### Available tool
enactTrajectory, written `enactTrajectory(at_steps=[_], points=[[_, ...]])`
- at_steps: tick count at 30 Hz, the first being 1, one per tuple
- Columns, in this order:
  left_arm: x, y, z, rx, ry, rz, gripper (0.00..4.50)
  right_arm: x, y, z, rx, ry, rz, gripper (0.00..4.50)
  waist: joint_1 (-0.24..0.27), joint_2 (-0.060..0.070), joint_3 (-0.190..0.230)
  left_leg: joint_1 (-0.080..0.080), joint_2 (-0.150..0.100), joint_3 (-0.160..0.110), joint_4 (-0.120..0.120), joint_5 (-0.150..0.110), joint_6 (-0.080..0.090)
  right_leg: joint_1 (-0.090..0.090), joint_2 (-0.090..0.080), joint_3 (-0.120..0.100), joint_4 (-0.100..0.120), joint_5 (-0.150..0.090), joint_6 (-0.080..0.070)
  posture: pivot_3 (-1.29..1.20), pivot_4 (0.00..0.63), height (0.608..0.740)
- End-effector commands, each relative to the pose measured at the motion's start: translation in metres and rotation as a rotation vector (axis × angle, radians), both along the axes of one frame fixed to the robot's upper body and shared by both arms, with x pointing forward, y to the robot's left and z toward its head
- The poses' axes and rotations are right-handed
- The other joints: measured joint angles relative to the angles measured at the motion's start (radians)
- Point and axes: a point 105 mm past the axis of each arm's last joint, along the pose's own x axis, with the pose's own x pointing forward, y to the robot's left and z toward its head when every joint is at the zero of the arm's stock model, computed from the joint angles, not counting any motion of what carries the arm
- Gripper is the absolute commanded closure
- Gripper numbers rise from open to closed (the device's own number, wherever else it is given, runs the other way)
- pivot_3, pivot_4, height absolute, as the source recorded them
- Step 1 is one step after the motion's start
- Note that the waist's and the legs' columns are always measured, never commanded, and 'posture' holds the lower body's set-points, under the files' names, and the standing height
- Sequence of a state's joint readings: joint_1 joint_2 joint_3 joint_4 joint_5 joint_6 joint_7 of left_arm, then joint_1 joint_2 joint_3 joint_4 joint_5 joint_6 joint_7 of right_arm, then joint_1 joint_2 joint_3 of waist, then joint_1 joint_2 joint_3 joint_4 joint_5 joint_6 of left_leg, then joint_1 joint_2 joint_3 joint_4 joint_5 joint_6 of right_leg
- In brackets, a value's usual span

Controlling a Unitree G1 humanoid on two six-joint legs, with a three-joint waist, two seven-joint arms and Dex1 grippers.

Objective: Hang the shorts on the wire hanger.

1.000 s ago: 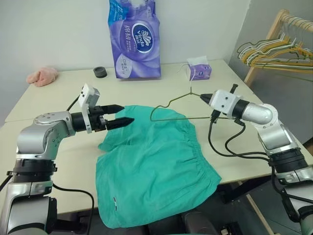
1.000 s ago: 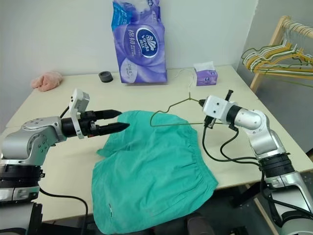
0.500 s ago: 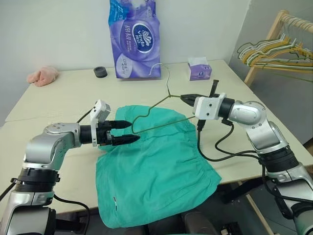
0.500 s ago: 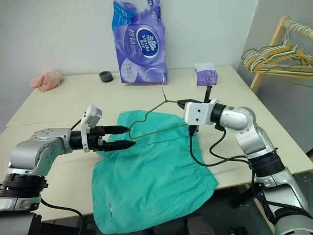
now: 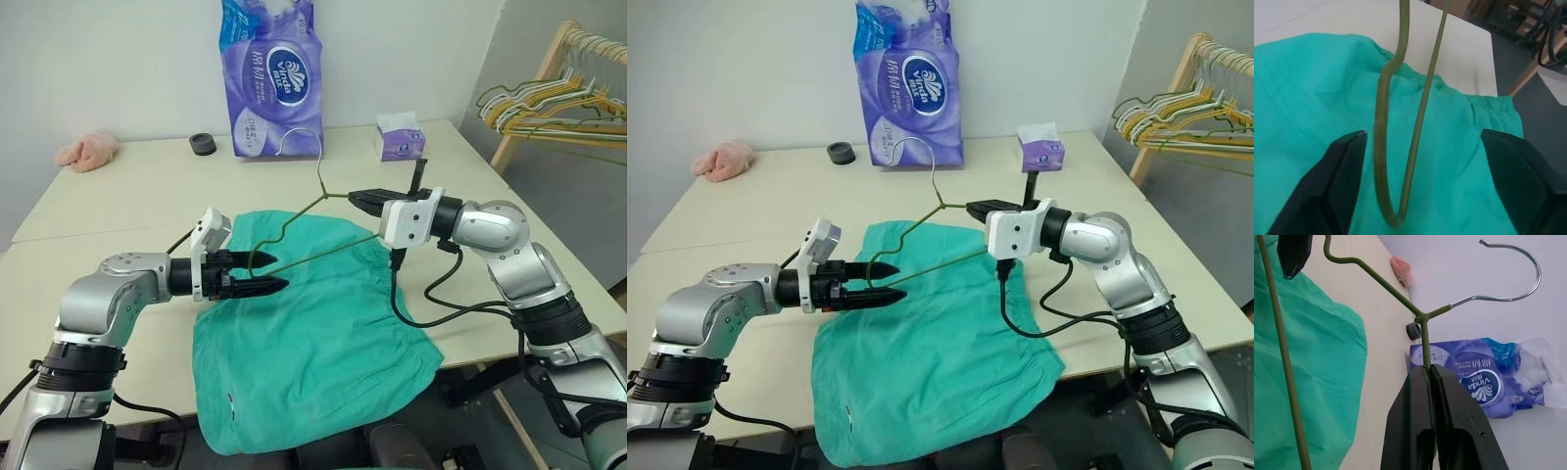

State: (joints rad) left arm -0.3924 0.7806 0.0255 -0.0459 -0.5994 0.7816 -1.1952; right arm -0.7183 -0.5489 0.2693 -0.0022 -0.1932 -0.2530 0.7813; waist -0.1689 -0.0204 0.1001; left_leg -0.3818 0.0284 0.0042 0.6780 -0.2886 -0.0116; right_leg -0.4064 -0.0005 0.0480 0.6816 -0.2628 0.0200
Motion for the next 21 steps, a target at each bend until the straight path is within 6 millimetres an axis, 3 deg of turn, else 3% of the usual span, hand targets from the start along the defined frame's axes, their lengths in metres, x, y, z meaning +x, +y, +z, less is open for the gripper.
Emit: enactTrajectory(at_steps=[1, 9, 16, 21], points=[[-0.008, -0.006, 0.006, -0.002, -0.015, -0.050, 2.07, -0.009, 0.005, 0.013, 0.027, -0.048, 0.044, 4.50, 0.000, 0.000, 0.000, 0.000, 0.000, -0.001, 0.000, 0.000, 0.000, 0.000, 0.000, 0.000, 0.000, 0.000, 0.000, -0.16, 0.056, 0.740], [-0.011, -0.009, 0.003, 0.013, -0.017, -0.058, 4.45, -0.013, 0.009, 0.014, 0.038, -0.048, 0.071, 4.50, 0.001, 0.000, 0.000, 0.000, 0.000, -0.001, 0.000, 0.000, 0.000, 0.000, 0.000, -0.001, 0.000, 0.000, 0.000, -0.16, 0.056, 0.740], [-0.013, -0.011, 0.000, 0.011, -0.017, -0.059, 4.48, -0.015, 0.010, 0.009, 0.006, -0.046, 0.076, 4.50, 0.001, 0.000, 0.000, 0.000, 0.000, -0.001, 0.000, 0.000, 0.000, 0.000, 0.000, 0.000, 0.000, 0.000, 0.000, -0.16, 0.055, 0.740], [-0.011, -0.009, -0.004, 0.035, -0.024, -0.036, 4.50, -0.018, 0.000, -0.003, -0.092, -0.028, 0.083, 3.13, 0.002, 0.000, 0.000, 0.000, -0.001, -0.001, 0.000, 0.000, 0.000, 0.001, 0.000, 0.000, 0.000, 0.000, 0.000, -0.16, 0.056, 0.740]])
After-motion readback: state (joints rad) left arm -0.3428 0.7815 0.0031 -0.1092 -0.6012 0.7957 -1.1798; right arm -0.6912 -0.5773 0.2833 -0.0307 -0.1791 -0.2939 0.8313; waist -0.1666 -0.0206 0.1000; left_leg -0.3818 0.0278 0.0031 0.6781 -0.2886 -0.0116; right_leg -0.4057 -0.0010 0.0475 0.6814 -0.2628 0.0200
